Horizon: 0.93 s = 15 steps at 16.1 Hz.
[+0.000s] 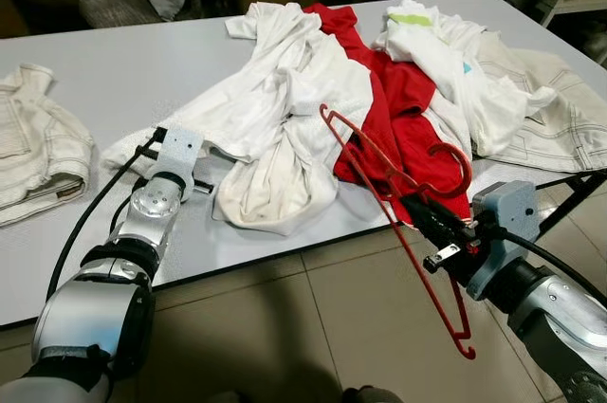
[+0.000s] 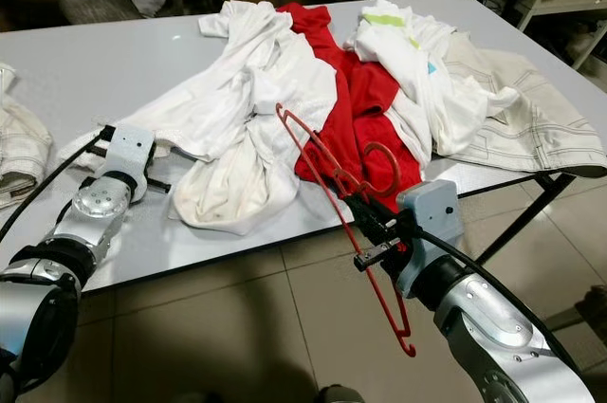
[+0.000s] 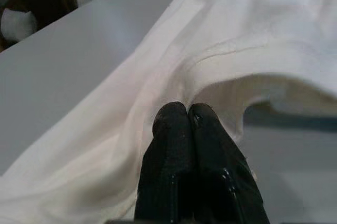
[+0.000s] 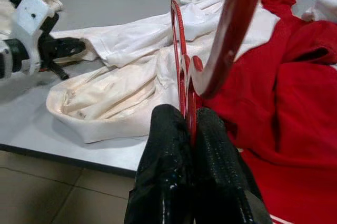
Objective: Hang hanger
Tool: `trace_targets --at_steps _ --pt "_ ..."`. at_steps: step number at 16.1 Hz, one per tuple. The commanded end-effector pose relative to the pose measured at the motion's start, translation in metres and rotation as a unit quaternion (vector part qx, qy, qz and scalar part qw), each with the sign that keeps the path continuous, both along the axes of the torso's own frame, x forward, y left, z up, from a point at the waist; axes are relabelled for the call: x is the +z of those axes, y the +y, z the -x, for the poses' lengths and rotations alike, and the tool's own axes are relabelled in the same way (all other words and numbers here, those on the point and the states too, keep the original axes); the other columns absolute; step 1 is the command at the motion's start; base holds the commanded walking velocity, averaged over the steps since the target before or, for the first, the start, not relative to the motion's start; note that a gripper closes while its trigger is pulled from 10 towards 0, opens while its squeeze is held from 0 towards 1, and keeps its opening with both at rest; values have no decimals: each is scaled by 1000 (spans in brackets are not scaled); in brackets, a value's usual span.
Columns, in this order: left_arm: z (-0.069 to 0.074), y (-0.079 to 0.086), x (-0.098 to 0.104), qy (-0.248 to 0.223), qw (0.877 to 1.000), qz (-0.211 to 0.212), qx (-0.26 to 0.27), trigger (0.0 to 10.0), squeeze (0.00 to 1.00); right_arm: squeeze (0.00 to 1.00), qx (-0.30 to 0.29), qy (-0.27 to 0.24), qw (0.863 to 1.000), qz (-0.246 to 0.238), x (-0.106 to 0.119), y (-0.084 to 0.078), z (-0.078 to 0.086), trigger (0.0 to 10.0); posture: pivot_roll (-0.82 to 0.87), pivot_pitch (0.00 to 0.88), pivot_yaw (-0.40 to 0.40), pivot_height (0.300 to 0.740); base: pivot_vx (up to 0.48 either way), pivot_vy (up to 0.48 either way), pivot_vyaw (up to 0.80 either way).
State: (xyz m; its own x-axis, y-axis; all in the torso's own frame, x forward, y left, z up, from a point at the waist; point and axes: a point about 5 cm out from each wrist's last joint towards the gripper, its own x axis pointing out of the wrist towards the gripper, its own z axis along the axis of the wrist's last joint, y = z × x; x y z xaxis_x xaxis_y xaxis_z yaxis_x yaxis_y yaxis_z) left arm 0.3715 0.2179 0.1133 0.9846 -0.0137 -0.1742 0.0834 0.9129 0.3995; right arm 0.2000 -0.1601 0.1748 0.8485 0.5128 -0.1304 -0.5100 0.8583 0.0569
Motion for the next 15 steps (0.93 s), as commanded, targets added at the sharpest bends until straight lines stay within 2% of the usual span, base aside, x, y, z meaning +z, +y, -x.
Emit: trace_targets --at_steps 1,3,5,7,9,12,15 --pt "-10 -6 24 -34 999 1 -39 0 0 0 33 5 999 -23 -1 5 1 10000 -234 0 65 740 0 0 0" --pt "-18 -15 49 -45 991 -17 -123 0 0 0 94 22 994 -53 -8 18 -1 10000 -185 0 86 740 0 0 0" --pt "-21 -22 60 -46 985 -23 -166 0 0 0 106 46 992 -57 -18 24 -8 10000 -143 0 95 740 0 0 0" --pt "-22 -30 75 -48 975 -35 -212 0 0 0 104 92 990 -29 -36 28 -21 10000 -125 0 101 740 0 0 0" --pt "-21 -31 83 -43 969 -56 -237 0 0 0 112 97 988 -52 -39 33 -32 10000 -113 0 111 740 0 0 0" --pt "-19 -35 94 -38 961 -72 -263 0 0 0 140 106 983 -55 -45 41 -46 10000 -106 0 122 740 0 0 0" --pt "-16 -41 95 -32 957 -82 -275 0 0 0 129 105 984 -62 -49 49 -78 10000 -108 0 130 740 0 0 0"
